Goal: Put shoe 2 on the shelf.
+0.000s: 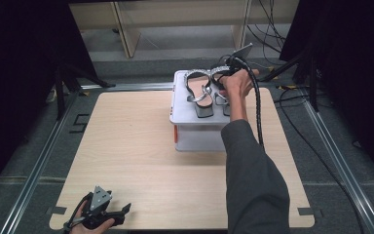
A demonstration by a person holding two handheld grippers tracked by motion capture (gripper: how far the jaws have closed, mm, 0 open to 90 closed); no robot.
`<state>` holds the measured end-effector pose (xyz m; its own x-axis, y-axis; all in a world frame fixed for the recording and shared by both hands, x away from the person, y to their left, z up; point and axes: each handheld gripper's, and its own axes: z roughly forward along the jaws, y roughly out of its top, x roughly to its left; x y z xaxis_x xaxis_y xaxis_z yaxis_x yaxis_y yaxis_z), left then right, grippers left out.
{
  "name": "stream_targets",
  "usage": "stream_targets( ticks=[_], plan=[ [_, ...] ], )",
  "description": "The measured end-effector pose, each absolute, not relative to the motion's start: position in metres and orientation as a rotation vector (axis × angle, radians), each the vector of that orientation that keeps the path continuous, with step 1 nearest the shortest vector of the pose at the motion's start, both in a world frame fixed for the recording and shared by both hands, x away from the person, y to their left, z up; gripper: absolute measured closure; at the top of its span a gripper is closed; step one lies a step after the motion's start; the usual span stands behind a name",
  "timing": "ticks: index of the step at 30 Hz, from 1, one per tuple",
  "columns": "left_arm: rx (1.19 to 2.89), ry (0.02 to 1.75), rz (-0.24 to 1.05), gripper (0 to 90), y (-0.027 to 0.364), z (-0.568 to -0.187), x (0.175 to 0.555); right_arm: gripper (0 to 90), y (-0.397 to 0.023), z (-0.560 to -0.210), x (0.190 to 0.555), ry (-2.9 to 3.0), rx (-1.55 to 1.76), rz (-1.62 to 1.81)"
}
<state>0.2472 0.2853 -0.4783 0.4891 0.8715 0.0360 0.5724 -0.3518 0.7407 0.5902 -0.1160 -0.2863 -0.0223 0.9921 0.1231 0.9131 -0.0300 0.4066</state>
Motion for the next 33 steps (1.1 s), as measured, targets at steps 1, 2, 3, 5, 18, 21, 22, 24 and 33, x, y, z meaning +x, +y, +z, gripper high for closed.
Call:
stream_targets(
  ticks=[1, 2, 3, 5, 18, 21, 22, 24, 33],
  plan=[
    [2.062, 1.183, 0.570, 17.5, 0.285, -0.478, 0.247, 34.2, -0.117, -0.286, 0.590, 2.035, 2.055, 0.574],
    [2.061, 1.184, 0.570, 17.5, 0.285, -0.478, 0.247, 31.3, -0.119, -0.286, 0.590, 2.048, 2.060, 0.601],
    [2.062, 1.185, 0.570, 17.5, 0.285, -0.479, 0.247, 30.3, -0.118, -0.285, 0.589, 2.037, 2.099, 0.620],
    [2.065, 1.185, 0.570, 17.5, 0.285, -0.479, 0.247, 29.2, -0.122, -0.284, 0.590, 2.054, 2.085, 0.651],
    [2.068, 1.188, 0.573, 17.5, 0.285, -0.479, 0.247, 29.2, -0.143, -0.240, 0.578, 1.956, 2.041, 1.026],
    [2.071, 1.189, 0.574, 17.5, 0.285, -0.479, 0.247, 29.2, -0.152, -0.227, 0.572, 1.965, 1.998, 1.048],
    [2.070, 1.191, 0.575, 17.5, 0.285, -0.479, 0.247, 29.2, -0.155, -0.225, 0.570, 1.963, 1.995, 1.072],
    [2.076, 1.191, 0.579, 17.5, 0.286, -0.479, 0.247, 29.0, -0.162, -0.221, 0.566, 1.998, 1.955, 1.060],
    [2.079, 1.204, 0.589, 17.5, 0.286, -0.480, 0.248, 28.7, -0.204, -0.226, 0.537, 2.111, 1.687, 1.143]
  ],
)
